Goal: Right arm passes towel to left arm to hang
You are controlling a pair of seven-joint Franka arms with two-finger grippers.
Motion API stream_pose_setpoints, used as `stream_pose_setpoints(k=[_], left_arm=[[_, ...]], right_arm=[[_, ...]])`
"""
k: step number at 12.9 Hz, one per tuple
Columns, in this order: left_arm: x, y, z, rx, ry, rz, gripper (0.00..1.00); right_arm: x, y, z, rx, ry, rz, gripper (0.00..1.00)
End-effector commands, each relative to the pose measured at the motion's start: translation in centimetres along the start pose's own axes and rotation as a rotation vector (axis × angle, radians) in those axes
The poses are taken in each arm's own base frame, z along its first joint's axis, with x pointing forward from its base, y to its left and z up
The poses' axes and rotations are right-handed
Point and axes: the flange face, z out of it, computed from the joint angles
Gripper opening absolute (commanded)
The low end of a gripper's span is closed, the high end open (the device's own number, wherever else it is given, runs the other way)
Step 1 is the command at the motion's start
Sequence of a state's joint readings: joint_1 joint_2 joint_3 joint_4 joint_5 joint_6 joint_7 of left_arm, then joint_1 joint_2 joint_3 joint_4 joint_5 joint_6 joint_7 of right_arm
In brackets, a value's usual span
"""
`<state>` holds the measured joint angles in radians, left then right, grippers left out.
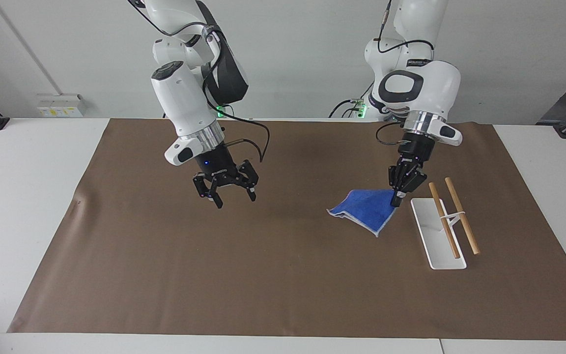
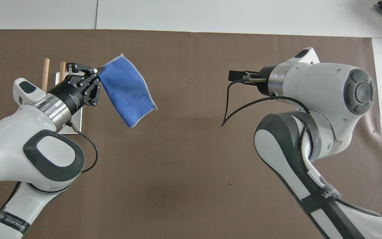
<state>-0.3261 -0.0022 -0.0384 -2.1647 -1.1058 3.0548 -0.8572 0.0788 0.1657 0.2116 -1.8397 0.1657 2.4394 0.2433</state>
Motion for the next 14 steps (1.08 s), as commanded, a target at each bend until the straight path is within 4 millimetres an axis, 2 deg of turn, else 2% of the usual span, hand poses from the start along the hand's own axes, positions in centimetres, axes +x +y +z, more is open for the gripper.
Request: stream_pose_setpoints(k=[1,4,5,7,8,10,11,13,14], left_arm=[[5.0,0.2,-1.2,-0.028,0.086,-0.031,0.0],[12.7,1.0,-3.0,-0.053,0.196,-0.081,0.0],[15.2,1.0,-3.5,-0.055,0.232,-0.093,0.0],[19.0,1.3,-5.0,-0.065,0.288,-0.079,0.0],[20.7,1.3,-5.7,-0.067,0.313,-0.077,0.0],[23.3,0.6,-6.3,-0.052,0.346,-0.07,0.0],[23.7,0.2,-6.3,-0.043,0.352,-0.067,0.0],[25.3,-0.9,-6.2,-0.024,0.375,-0.085,0.0],[25.6,-1.3,-5.9,-0.015,0.378,-0.09,0.04]], right_arm=[[0.6,1.6,-2.8,-0.113,-0.042,0.032,1.0],[0.4,4.5,-8.6,-0.187,-0.086,0.121,1.0],[0.5,6.2,-10.3,-0.21,-0.09,0.137,1.0],[0.0,7.6,-12.9,-0.256,-0.122,0.11,1.0],[0.0,8.5,-15.0,-0.284,-0.123,0.09,1.0],[0.4,10.2,-18.5,-0.301,-0.159,0.073,1.0],[0.6,11.0,-19.9,-0.305,-0.176,0.066,1.0],[0.2,12.6,-21.5,-0.31,-0.213,0.054,1.0],[-0.3,13.2,-21.7,-0.314,-0.246,0.062,1.0]])
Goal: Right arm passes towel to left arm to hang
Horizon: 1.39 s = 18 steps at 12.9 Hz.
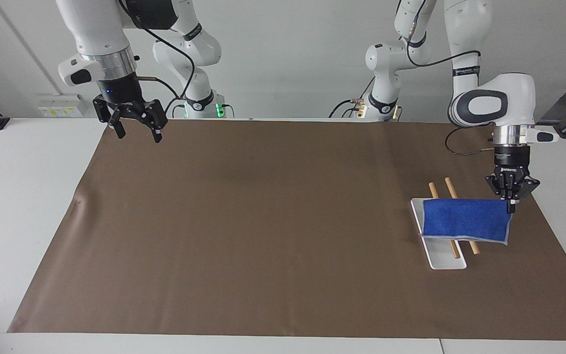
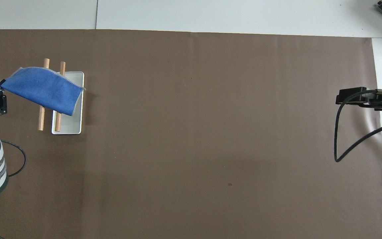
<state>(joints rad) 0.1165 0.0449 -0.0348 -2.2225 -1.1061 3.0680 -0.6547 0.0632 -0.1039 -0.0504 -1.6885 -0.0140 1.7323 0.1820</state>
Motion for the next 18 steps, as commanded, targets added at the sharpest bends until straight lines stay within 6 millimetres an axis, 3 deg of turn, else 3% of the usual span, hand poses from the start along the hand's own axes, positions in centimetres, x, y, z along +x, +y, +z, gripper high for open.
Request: stream_pose_setpoints(k=[1,2,4,7,8,12,14,18], left_arm=[[0.9,-1.1,0.4,0.013,0.019,0.0,0.16],[0.9,-1.1,0.4,0.013,0.019,0.001,0.33],[2.4,-0.9,0.2,0.009,0.039,-0.007,0.97],[3.0,-0.4,-0.1,0.001,0.046,0.111,1.0],[3.0,-0.2,-0.2,-0.003,0.047,0.182,1.0],[1.5,0.9,-0.8,-0.026,0.035,0.455,1.0],[-1.2,1.3,-1.3,-0.046,0.003,0.567,1.0],[-9.5,1.6,-2.8,-0.11,-0.084,0.734,1.0]], right_arm=[[-0.8,1.5,0.2,-0.022,-0.058,-0.008,1.0],[-1.1,1.8,0.7,-0.017,-0.073,-0.001,1.0],[-0.1,2.3,0.5,-0.015,-0.07,0.013,1.0],[0.0,1.8,0.2,-0.028,-0.073,0.006,1.0],[0.5,1.6,-0.8,-0.03,-0.083,0.006,1.0],[0.1,1.7,-0.8,-0.025,-0.099,0.006,1.0],[-0.2,1.9,-0.8,-0.025,-0.112,0.003,1.0],[-0.6,2.0,-1.5,-0.018,-0.094,0.006,1.0]])
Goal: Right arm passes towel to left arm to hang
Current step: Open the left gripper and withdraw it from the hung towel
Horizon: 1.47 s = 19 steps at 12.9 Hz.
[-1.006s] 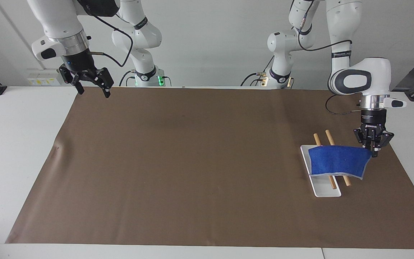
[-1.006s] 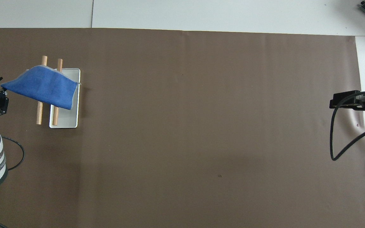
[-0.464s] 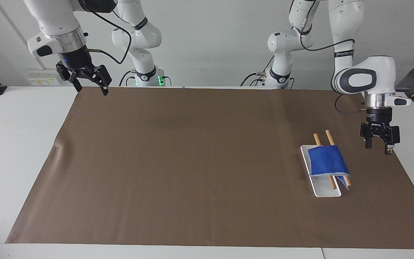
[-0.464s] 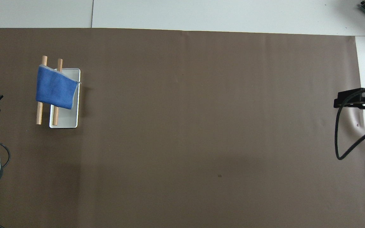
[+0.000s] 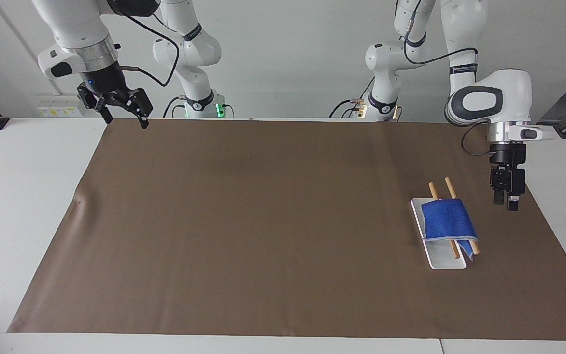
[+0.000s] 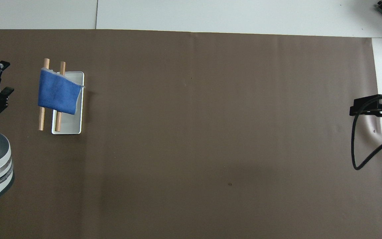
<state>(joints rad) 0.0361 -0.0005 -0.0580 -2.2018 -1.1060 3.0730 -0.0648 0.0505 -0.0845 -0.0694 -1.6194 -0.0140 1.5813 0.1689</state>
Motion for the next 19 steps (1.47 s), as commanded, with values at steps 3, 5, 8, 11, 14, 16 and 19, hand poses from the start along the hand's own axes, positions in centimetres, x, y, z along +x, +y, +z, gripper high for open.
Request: stream_pose_setpoints(k=[3,5,8,11,14,16,19], left_arm=[[-6.5,5.4,-1.3,-0.099,-0.044,0.235,1.0],[-8.7,7.3,-1.2,-0.131,-0.072,0.295,1.0],[-10.2,10.4,-1.3,-0.184,-0.118,0.351,1.0],[-10.5,13.6,-1.1,-0.21,-0.225,0.478,1.0],[-11.1,14.6,-0.9,-0.181,-0.307,0.635,1.0],[-9.7,15.4,-1.3,-0.133,-0.365,0.754,1.0],[-9.0,18.3,-2.2,0.016,-0.409,0.981,1.0]], right_arm=[[1.6,0.5,-0.5,0.013,0.007,0.004,1.0],[1.7,-0.1,-0.2,0.009,0.008,-0.01,1.0],[1.4,-0.5,0.3,0.011,0.013,-0.019,1.0],[1.1,-0.4,0.6,0.007,0.006,-0.028,1.0],[1.0,-0.3,0.6,0.001,0.007,-0.034,1.0],[1.0,-0.3,0.5,0.003,0.015,-0.038,1.0],[1.0,-0.4,0.5,0.003,0.016,-0.039,1.0]])
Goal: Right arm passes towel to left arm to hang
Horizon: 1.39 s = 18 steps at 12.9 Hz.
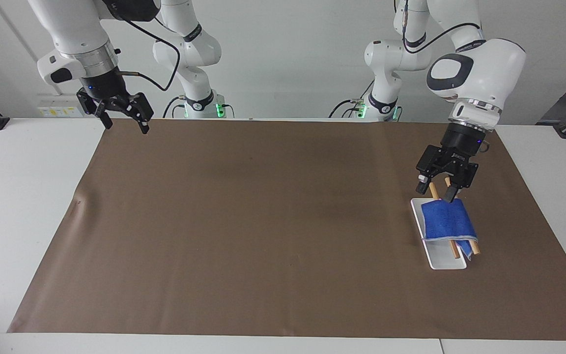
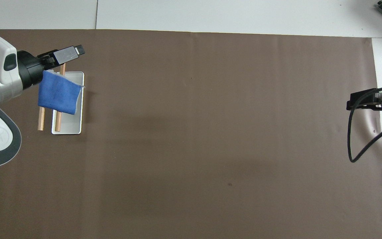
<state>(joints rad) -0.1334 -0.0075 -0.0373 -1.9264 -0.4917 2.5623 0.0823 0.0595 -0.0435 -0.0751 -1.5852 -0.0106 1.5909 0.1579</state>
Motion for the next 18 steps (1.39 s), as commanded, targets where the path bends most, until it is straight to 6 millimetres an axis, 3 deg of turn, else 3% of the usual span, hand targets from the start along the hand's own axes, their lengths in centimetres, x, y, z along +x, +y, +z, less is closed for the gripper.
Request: stream_pose_setpoints(k=[1,3,7,11,13,16,18], left_arm=[[2.7,1.1,-0.9,0.142,-0.108,0.129,1.0],[3.5,2.1,-2.5,0.236,-0.225,0.205,1.0],[2.3,3.1,-5.0,0.363,-0.407,0.28,1.0],[-1.3,3.5,-7.7,0.394,-0.599,0.267,1.0],[-2.0,3.4,-8.4,0.398,-0.645,0.271,1.0],[-1.6,3.1,-8.5,0.398,-0.625,0.26,1.0],[-0.2,3.1,-8.6,0.368,-0.56,0.251,1.0]], right_arm=[[-0.3,0.2,-0.1,0.001,0.014,-0.026,1.0],[-0.3,0.2,0.0,0.001,0.011,-0.026,1.0],[-0.3,0.2,0.0,0.002,0.009,-0.025,1.0],[-0.4,0.2,0.1,0.001,0.004,-0.026,1.0],[-0.3,0.3,0.1,0.0,0.005,-0.023,1.0],[-0.4,0.2,0.1,0.0,0.005,-0.025,1.0],[-0.3,0.1,-0.2,-0.003,-0.001,-0.026,1.0]])
